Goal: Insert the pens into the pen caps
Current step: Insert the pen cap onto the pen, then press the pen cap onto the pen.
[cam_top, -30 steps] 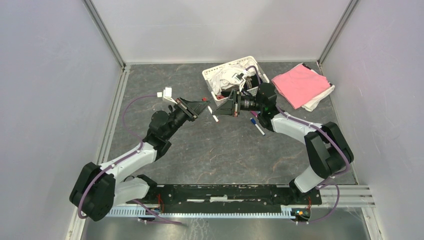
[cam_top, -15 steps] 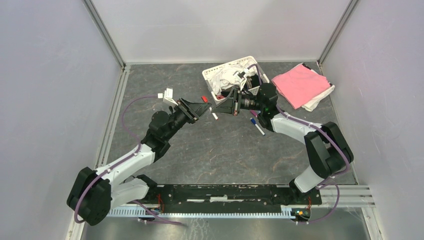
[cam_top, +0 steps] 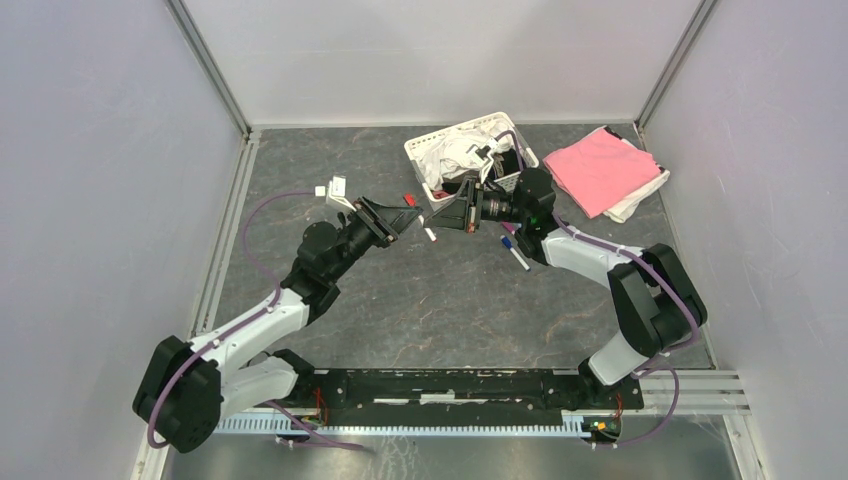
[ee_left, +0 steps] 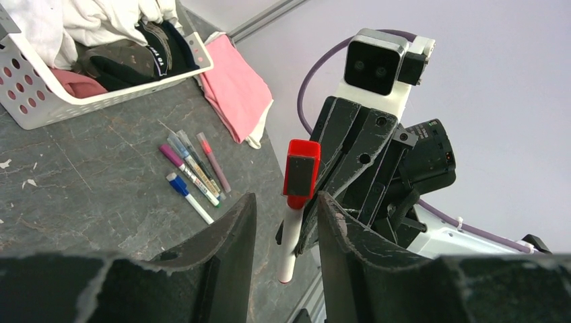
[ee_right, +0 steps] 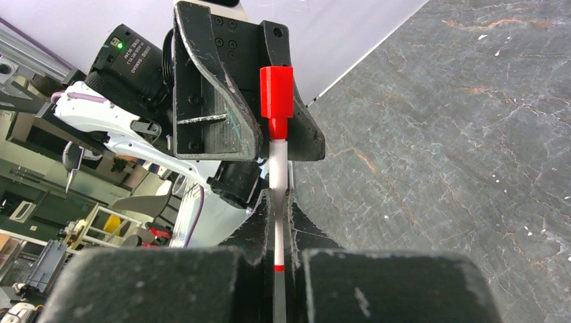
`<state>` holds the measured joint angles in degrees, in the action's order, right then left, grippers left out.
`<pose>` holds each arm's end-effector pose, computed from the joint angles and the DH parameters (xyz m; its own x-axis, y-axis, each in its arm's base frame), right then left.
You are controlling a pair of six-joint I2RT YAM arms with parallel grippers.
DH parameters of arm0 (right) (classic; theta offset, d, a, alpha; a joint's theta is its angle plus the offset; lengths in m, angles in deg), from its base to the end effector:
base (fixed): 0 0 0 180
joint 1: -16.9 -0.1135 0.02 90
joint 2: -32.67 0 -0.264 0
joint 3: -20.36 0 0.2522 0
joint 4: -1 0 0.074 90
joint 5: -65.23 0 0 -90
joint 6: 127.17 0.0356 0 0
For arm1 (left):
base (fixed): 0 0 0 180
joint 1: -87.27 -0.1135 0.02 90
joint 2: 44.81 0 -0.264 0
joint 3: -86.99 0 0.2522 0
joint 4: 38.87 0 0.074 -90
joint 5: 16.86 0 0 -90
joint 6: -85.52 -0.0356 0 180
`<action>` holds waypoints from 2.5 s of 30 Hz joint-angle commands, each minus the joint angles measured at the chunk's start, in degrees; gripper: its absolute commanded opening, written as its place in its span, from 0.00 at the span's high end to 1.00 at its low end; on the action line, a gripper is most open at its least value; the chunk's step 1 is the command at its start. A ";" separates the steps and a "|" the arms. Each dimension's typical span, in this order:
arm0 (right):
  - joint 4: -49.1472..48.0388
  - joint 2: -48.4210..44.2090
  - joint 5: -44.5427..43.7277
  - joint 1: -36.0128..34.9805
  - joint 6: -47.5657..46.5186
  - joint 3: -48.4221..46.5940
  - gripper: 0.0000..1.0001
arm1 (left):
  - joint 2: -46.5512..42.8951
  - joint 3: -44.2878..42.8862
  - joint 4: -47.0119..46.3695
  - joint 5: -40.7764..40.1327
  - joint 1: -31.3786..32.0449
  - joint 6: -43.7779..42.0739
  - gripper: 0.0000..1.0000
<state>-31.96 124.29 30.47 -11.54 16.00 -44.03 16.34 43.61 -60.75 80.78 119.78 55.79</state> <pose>0.2899 0.1903 0.2714 -0.7400 0.1182 -0.6621 -0.6639 0.0291 0.7472 0.2014 -0.1339 0.2756 -0.5297 -0.6830 -0.5029 0.3721 0.3457 -0.8614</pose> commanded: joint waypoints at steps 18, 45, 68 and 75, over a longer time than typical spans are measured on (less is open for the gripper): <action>-4.17 -0.49 -0.22 -0.12 1.50 0.26 1.00 | 3.28 -3.34 -3.56 4.88 0.36 -3.10 0.90; -1.00 -1.54 1.71 -1.64 -1.60 -1.84 0.72 | 3.01 -7.47 -0.90 6.10 0.97 -9.80 0.98; -4.15 -1.75 1.87 -1.65 0.66 -1.23 1.00 | 1.63 -7.11 0.60 6.97 1.64 -7.90 0.64; -6.66 -2.40 3.06 -1.60 1.06 -1.15 1.00 | -5.60 -6.32 9.27 3.53 1.59 -11.43 0.30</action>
<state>-34.08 124.22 32.22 -13.10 16.65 -44.14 15.64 38.16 -55.48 86.59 121.16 48.10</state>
